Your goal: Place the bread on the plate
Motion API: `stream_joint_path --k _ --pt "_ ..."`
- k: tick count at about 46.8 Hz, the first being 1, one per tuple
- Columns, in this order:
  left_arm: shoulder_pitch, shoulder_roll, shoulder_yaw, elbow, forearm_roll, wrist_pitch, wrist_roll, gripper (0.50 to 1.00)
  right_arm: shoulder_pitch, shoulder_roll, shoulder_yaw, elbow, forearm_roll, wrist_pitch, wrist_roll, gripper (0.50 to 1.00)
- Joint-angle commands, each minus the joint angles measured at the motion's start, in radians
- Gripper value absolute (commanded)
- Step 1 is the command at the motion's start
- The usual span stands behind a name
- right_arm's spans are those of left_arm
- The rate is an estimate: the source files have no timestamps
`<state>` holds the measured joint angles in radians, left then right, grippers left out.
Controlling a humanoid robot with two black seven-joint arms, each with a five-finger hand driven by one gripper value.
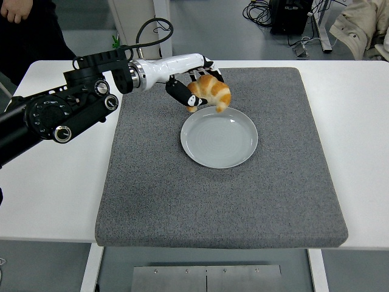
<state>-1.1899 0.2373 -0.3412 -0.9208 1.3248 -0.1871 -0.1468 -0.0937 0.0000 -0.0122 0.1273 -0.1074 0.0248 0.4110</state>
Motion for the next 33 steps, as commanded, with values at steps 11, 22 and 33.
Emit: stream_joint_path --k 11,22,33 --pt "0.015 -0.105 0.045 0.091 0.047 0.067 0.0 0.533 0.0 0.0 0.0 0.0 0.0 0.0 0.0 1.0" --pt "0.038 -0.121 0.076 0.102 0.047 0.094 0.001 0.533 0.0 0.0 0.0 0.0 0.0 0.0 0.0 1.0" --pt "0.064 -0.138 0.125 0.115 0.04 0.138 0.009 0.533 0.0 0.0 0.0 0.0 0.0 0.0 0.0 1.0"
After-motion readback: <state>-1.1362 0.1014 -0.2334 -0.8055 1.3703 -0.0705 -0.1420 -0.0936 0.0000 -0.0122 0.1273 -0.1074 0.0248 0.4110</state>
